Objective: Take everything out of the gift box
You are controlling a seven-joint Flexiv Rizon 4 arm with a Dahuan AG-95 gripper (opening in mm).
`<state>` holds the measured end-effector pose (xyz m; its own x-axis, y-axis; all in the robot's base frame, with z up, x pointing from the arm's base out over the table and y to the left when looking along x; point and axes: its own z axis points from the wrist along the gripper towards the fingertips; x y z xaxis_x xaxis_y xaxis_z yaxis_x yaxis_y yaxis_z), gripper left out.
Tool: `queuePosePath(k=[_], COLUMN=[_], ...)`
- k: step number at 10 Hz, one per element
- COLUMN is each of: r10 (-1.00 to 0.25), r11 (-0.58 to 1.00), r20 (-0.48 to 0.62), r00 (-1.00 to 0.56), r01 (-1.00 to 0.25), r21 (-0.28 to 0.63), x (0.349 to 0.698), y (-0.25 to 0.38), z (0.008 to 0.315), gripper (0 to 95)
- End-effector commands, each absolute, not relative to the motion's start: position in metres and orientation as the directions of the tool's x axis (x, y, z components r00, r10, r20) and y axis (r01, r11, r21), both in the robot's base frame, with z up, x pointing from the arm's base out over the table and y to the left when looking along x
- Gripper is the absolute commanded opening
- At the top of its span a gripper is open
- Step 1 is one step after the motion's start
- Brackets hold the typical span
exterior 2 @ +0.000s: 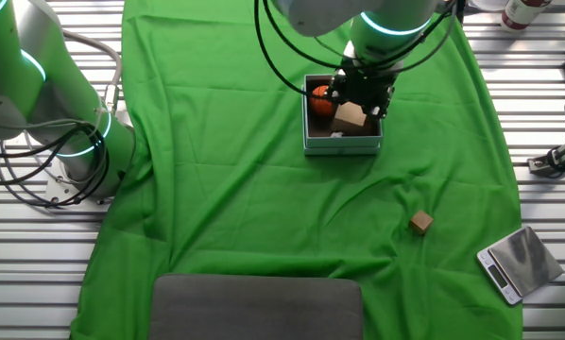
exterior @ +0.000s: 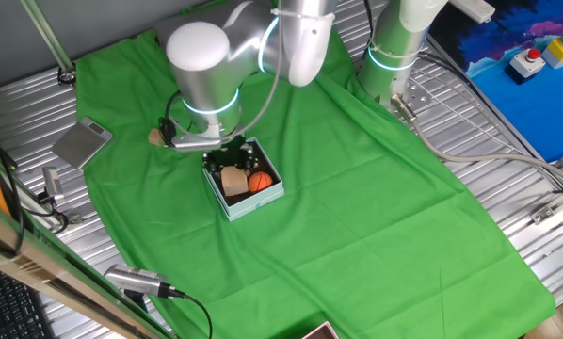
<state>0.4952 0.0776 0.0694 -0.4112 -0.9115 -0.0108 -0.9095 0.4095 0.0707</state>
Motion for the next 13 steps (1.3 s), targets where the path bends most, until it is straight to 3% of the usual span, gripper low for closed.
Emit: queuePosePath(k=[1, 7, 13], r10=[-0.909, -0.911, -0.940], r11=[0.414, 0.411, 0.342], r20=[-0.005, 0.031, 0.049], r00=[-0.416, -0.412, -0.338], r01=[-0.906, -0.899, -0.930], r21=[0.086, 0.150, 0.138], x=[0.493, 0.500, 0.506], y=[0.070, 0.038, 0.009], z=[0.081, 0.142, 0.147], gripper=[0.0, 0.0, 0.0])
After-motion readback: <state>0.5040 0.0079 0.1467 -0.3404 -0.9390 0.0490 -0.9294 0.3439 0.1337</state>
